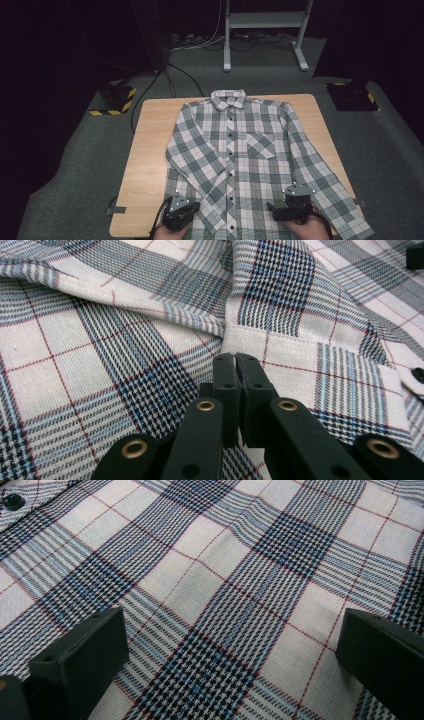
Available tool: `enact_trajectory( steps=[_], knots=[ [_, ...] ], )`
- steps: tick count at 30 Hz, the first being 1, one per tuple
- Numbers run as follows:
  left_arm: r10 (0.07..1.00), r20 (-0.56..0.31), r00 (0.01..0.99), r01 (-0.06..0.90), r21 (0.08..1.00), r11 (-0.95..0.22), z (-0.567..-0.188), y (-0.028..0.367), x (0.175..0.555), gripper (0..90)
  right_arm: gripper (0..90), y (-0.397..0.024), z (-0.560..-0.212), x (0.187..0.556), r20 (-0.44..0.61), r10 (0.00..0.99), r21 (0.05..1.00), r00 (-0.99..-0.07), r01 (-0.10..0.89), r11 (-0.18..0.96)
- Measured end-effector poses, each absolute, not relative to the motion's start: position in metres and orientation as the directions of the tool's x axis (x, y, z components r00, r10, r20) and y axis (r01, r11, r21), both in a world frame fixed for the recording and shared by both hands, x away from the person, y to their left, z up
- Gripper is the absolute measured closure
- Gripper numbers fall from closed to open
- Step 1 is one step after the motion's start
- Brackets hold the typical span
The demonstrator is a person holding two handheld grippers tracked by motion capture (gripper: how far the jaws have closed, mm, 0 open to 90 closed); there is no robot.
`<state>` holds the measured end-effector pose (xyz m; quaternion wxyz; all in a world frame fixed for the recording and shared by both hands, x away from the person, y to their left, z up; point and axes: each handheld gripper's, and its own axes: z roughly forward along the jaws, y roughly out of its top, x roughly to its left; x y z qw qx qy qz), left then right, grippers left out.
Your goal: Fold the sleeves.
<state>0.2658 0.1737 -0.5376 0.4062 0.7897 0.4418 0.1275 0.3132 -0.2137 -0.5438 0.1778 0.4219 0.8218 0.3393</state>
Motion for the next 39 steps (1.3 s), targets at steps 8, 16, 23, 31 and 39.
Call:
enact_trajectory(
  steps=[8,16,23,31,39],
  knots=[
    [0.78,-0.169,0.602,0.543,0.803,-0.245,-0.52,0.171,0.264,88.4,0.0,-0.214,-0.544,0.313,-0.006,0.814,0.708,-0.581,0.573,0.414],
    [0.727,-0.159,0.668,0.493,0.826,-0.273,-0.507,0.143,0.269,88.3,0.0,-0.214,-0.544,0.313,-0.006,0.814,0.708,-0.581,0.573,0.414],
    [0.671,-0.155,0.725,0.437,0.856,-0.275,-0.49,0.117,0.27,88.2,0.0,-0.214,-0.544,0.313,-0.006,0.814,0.708,-0.581,0.573,0.414],
    [0.612,-0.138,0.778,0.38,0.88,-0.285,-0.478,0.089,0.269,82.5,0.0,-0.214,-0.544,0.313,-0.006,0.814,0.708,-0.581,0.573,0.414],
    [0.582,-0.114,0.805,0.341,0.892,-0.297,-0.472,0.068,0.268,54.8,0.0,-0.214,-0.544,0.313,-0.006,0.814,0.708,-0.581,0.573,0.414]
  ],
)
